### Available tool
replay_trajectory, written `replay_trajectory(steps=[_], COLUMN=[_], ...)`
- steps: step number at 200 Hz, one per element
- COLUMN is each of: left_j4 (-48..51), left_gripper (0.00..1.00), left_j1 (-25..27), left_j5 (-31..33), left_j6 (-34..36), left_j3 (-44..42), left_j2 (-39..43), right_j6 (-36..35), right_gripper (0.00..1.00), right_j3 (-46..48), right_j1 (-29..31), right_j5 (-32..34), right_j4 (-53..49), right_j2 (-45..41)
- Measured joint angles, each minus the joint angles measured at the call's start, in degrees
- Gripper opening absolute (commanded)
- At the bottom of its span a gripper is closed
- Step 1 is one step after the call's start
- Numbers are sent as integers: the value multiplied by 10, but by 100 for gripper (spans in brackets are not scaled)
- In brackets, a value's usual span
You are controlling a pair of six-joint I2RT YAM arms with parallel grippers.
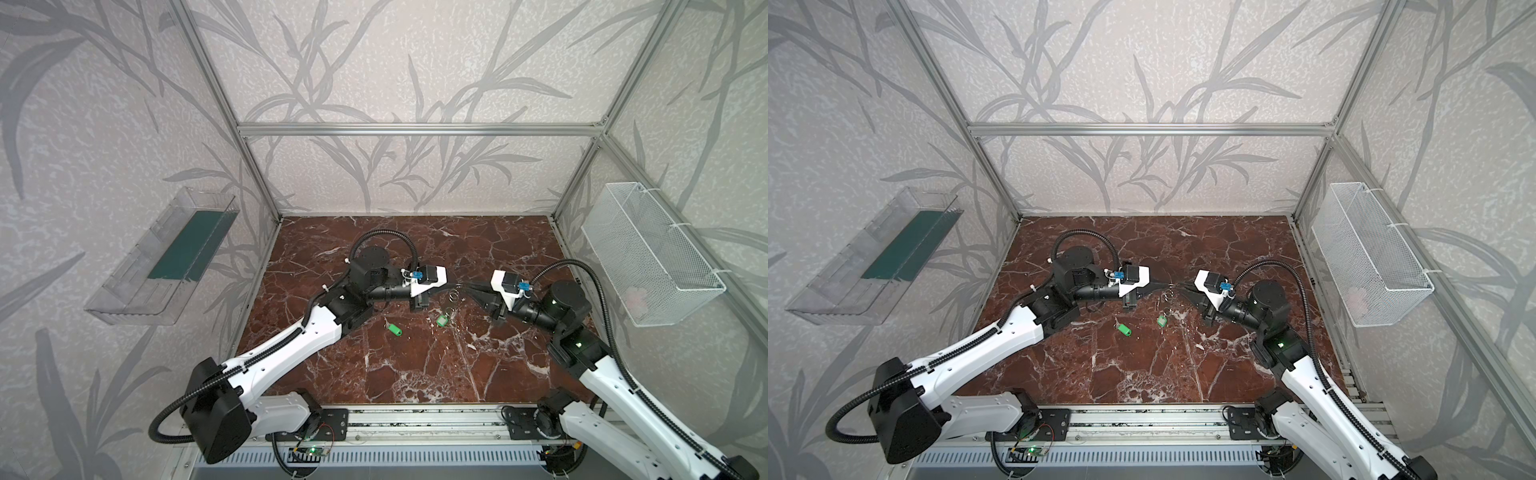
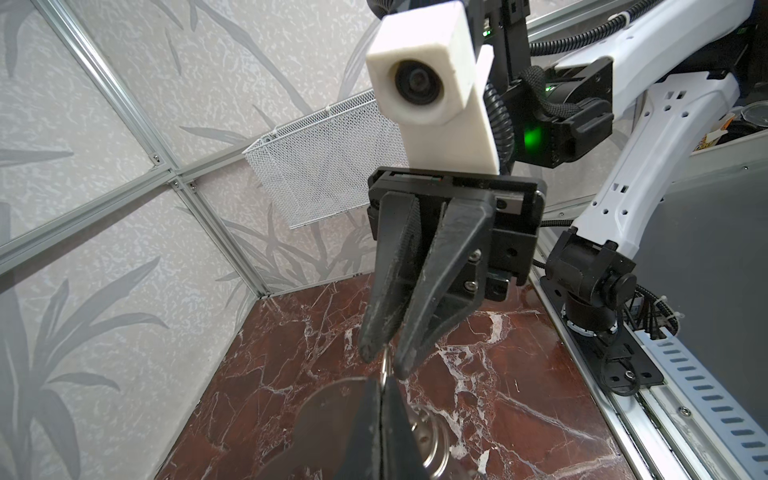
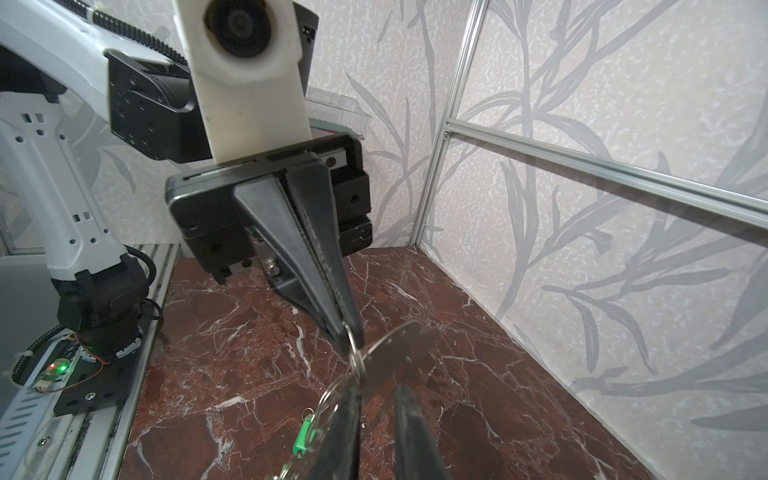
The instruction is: Put the keys on the keyring
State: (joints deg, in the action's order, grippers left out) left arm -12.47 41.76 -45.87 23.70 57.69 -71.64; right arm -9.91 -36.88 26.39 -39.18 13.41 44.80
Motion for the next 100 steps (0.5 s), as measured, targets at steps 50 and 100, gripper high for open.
replay_trajectory(steps=[50, 100], left_j4=[0, 0], left_gripper=[0, 0], left_j1=[-1, -2], left_j5=[-8, -12], left_j6=[0, 0], left_j3=[0, 0], left_j2=[1, 1], right_j6=[14, 21], right_gripper=[14, 9], right_j3=[0, 0], right_j1=[0, 0], right_j5=[-26, -44], right_j4=[18, 39], right_j2=[15, 21])
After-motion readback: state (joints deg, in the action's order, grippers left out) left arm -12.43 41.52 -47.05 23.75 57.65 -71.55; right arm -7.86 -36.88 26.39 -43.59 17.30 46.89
